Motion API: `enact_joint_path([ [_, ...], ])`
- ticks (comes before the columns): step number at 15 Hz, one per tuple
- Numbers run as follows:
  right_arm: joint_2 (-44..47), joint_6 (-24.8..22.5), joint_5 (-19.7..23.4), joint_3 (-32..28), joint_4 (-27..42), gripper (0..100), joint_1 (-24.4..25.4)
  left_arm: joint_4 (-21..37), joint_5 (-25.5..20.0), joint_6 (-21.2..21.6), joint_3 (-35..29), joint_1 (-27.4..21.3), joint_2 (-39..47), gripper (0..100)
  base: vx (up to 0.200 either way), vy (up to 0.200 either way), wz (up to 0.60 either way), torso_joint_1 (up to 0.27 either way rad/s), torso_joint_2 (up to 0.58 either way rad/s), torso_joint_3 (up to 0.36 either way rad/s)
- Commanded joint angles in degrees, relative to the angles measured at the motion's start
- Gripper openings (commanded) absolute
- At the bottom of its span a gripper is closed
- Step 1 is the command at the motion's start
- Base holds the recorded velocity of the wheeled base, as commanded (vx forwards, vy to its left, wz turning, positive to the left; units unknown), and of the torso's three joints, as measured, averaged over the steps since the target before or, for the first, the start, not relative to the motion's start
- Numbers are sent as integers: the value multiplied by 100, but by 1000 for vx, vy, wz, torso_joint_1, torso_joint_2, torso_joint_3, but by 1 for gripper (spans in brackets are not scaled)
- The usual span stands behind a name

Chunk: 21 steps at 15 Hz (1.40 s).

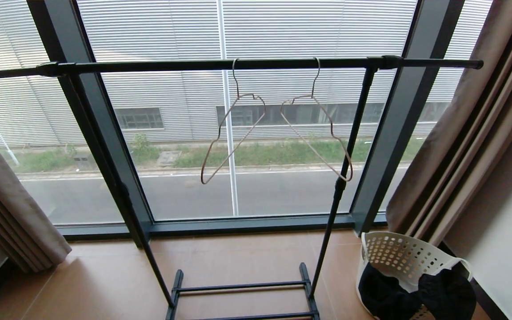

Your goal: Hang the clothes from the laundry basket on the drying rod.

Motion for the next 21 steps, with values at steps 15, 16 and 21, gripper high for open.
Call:
enact_joint_path([
  [15, -2, -22, 13, 0, 7, 100, 0, -1, 3, 10, 0, 4, 7, 100, 0, 0, 0, -172, 486, 315],
  [16, -2, -48, 22, 0, -2, 100, 0, -1, 3, -8, 0, -5, 7, 100, 0, 0, 0, -36, 154, 100],
  [21, -2, -48, 57, 0, -2, 100, 0, -1, 3, -34, 0, 4, 7, 100, 0, 0, -480, -6, 37, 31],
])
